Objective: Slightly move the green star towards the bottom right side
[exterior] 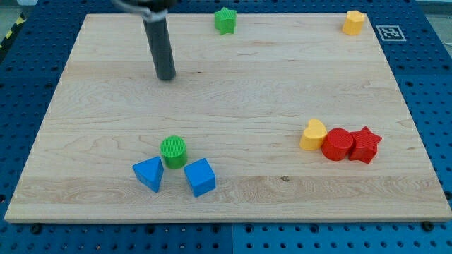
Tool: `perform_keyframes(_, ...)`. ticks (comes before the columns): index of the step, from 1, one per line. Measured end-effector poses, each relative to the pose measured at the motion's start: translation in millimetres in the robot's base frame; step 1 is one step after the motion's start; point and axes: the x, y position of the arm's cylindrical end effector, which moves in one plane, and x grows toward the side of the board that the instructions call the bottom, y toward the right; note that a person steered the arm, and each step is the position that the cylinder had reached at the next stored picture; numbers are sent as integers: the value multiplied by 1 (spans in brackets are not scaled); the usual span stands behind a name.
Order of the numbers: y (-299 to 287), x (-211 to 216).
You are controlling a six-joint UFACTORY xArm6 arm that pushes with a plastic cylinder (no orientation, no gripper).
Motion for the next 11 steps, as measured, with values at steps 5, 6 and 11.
perform_keyframes(5, 164, -145)
perform_keyframes(6, 158, -145)
perform_keyframes(11, 154, -129)
